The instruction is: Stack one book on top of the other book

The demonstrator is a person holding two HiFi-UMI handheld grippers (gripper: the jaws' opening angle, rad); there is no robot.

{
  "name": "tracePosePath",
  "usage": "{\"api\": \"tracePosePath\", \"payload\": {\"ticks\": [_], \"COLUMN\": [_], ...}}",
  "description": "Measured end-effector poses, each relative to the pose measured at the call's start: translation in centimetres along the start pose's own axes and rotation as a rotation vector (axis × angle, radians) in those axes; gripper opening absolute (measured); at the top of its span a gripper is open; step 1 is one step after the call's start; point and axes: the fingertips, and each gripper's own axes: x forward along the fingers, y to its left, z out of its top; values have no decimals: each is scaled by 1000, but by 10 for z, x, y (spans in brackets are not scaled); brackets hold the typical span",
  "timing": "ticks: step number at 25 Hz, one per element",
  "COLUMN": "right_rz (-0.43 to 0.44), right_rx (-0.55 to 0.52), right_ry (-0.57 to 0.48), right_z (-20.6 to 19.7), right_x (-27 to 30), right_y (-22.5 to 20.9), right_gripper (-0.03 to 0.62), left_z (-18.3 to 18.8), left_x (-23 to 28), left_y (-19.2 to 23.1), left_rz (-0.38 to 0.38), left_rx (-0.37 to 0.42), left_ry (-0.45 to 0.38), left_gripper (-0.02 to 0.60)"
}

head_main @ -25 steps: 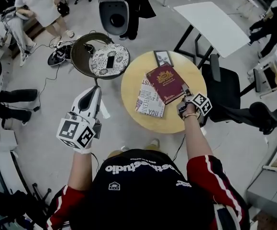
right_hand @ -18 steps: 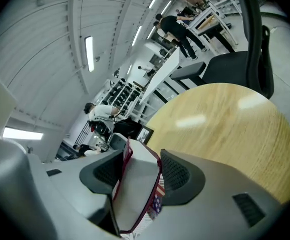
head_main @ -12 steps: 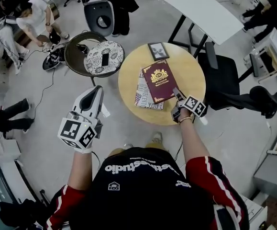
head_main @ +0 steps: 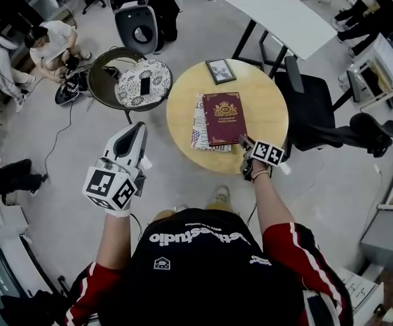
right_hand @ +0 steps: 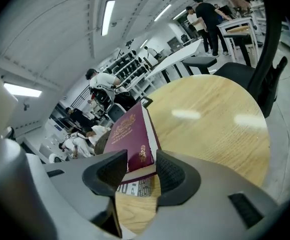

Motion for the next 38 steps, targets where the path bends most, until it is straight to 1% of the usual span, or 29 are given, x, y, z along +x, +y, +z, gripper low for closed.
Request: {"api": "tracePosePath", "payload": {"ticks": [2,7,14,19,25,30,34,38], "right_rz": [13,40,49,31,-47,-115,-163,-177], "right_rx": [-13,-55,-92,-91,-81,-126,-194,-261], "right_ry": [14,54,75,67,-29,-130,-220,-315], "right_z": [-5,-15,-14,-14,5,27,46,62], "right_x": [1,9,25,24,-1,-35,-70,-109], "right_y": [6,27,49,49,37,35,52,83], "right_gripper": [196,198,199,198,198,198,195,192], "left_z": [-1,0,1,0,0,1,9,18], "left_x": [-3,-13,-25,-33,-43,-47,-54,-63], "left_y": [0,4,14,16,23,21,17,13], "left_rz": [1,8,37,49,45,7,-26,-72], "left_rx": [-4,-15,-23,-30,-43,-47,-45,-35], "left_ry": [-6,-14,-25,-29,-42,-58,-74,-94], "left_gripper": [15,15,15,15,15,15,15,15]}}
